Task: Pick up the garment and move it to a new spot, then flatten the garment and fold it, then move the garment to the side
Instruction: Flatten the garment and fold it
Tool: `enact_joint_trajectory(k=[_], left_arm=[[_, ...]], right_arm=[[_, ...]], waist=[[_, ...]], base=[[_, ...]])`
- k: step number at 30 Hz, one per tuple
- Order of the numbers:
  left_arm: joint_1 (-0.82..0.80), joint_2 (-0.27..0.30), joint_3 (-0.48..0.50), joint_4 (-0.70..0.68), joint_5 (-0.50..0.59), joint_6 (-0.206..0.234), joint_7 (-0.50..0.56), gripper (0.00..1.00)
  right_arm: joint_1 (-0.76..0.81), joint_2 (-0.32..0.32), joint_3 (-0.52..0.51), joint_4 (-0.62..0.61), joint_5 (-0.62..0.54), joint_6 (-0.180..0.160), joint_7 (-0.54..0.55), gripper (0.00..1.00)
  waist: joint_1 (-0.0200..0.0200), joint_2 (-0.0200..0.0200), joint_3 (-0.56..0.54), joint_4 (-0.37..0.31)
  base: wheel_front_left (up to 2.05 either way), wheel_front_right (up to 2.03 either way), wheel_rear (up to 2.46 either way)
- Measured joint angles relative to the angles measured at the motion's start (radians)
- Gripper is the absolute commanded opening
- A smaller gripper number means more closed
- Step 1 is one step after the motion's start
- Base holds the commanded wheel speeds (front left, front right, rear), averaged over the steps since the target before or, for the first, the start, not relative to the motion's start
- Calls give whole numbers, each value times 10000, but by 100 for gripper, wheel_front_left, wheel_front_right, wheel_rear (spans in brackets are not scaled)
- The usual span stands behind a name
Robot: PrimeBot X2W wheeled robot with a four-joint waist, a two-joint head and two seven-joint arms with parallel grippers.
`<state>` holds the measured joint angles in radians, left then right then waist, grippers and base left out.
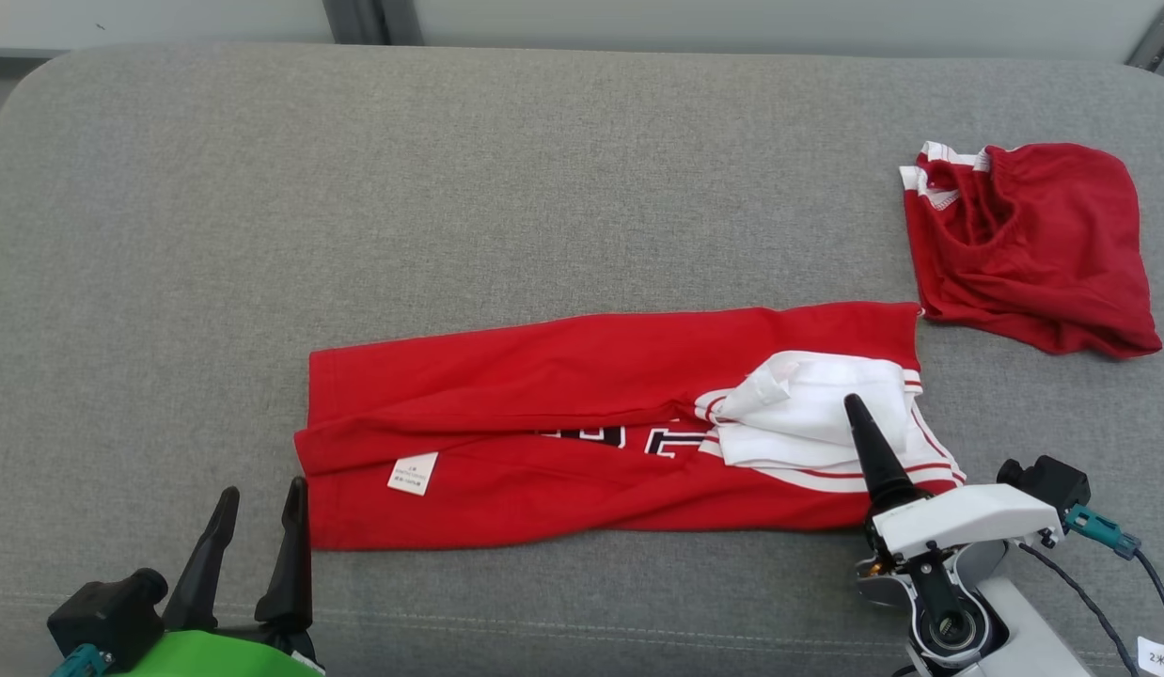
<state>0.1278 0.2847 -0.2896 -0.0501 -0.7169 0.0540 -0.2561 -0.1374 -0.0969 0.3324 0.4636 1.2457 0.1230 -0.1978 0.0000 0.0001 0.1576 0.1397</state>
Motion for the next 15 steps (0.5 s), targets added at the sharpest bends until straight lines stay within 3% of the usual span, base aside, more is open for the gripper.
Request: enact_joint_trajectory(k=[2, 3, 4, 5, 6, 15], left_arm=[[2, -27, 0, 0, 2, -10, 0, 100], [3, -44, 0, 0, 2, -10, 0, 100], [3, -67, 4, 0, 2, -12, 0, 100], [3, -86, 8, 0, 4, -12, 0, 100], [3, -104, 21, 0, 4, -13, 0, 100], [82, -268, 272, 6, 4, -21, 0, 100]], right_arm=[[-35, -2, -19, 148, 67, 0, -15, 100], [-42, -2, -48, 230, 71, 0, -48, 84], [-49, -12, -77, 286, 100, 0, -58, 46], [-64, -21, -105, 326, 163, 0, -59, 29], [-91, -35, -142, 368, 180, 0, -104, 0], [-296, -221, -240, 483, 240, 0, -176, 0]], waist=[[0, 0, 19, 11], [0, 0, 26, 16], [0, 0, 33, 22], [0, 0, 39, 26], [0, 0, 43, 28], [0, 0, 27, -130]], base=[[0, 0, 0], [0, 0, 0], [0, 0, 0], [0, 0, 0], [0, 0, 0], [0, 0, 0]])
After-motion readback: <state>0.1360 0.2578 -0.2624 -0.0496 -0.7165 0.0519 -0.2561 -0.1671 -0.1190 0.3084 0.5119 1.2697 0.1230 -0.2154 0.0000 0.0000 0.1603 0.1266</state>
